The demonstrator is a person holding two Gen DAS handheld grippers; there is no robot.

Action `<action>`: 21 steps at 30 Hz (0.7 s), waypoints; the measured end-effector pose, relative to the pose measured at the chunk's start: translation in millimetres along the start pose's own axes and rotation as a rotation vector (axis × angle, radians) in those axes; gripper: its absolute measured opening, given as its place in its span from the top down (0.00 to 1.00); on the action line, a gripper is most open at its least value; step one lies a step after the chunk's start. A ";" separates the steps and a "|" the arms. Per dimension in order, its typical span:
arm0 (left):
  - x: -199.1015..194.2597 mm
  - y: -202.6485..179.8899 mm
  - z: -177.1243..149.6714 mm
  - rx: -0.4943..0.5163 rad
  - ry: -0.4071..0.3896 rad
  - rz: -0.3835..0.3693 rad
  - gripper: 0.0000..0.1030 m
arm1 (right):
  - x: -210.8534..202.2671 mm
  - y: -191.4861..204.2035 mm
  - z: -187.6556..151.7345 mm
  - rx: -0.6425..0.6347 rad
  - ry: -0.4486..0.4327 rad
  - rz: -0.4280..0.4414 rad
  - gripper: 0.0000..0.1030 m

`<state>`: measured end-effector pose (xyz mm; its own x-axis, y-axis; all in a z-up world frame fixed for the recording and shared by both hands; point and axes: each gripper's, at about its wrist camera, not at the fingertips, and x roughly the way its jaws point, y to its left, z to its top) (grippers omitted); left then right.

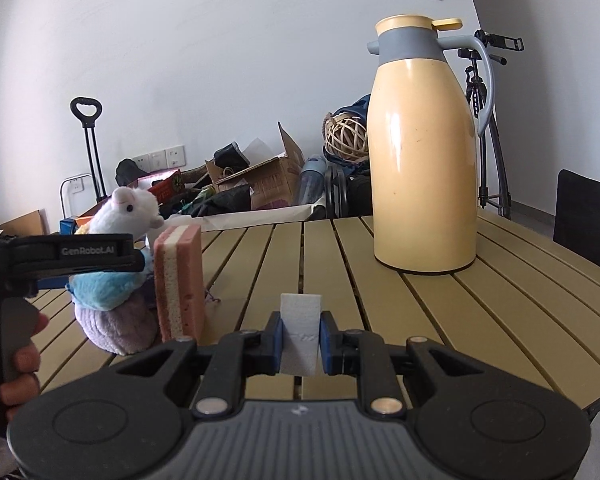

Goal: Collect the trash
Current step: 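Grasp the light blue plush toy with the left gripper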

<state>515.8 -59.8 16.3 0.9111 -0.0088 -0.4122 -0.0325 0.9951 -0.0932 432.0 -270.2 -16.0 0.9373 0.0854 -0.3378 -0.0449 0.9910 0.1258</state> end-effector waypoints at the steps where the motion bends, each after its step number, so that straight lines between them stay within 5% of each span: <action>1: 2.4 -1.7 -0.6 0.001 0.004 -0.001 0.00 | -0.3 -0.6 0.0 0.001 0.002 0.001 0.83; 6: 5.7 -10.2 -6.1 0.039 -0.011 0.018 0.00 | -0.7 -1.4 0.3 0.007 0.003 0.000 0.83; 12: 6.6 -12.5 -8.6 0.045 -0.006 0.017 0.20 | -1.7 -1.7 0.3 0.011 0.002 0.001 0.83; 21: -12.2 -11.7 -8.5 0.056 -0.061 0.010 0.24 | -3.9 -1.1 1.6 0.011 -0.010 0.013 0.83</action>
<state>501.6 -72.2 14.7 0.9342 0.0056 -0.3567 -0.0204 0.9991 -0.0380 429.0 -271.7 -13.3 0.9400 0.0970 -0.3271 -0.0533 0.9887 0.1400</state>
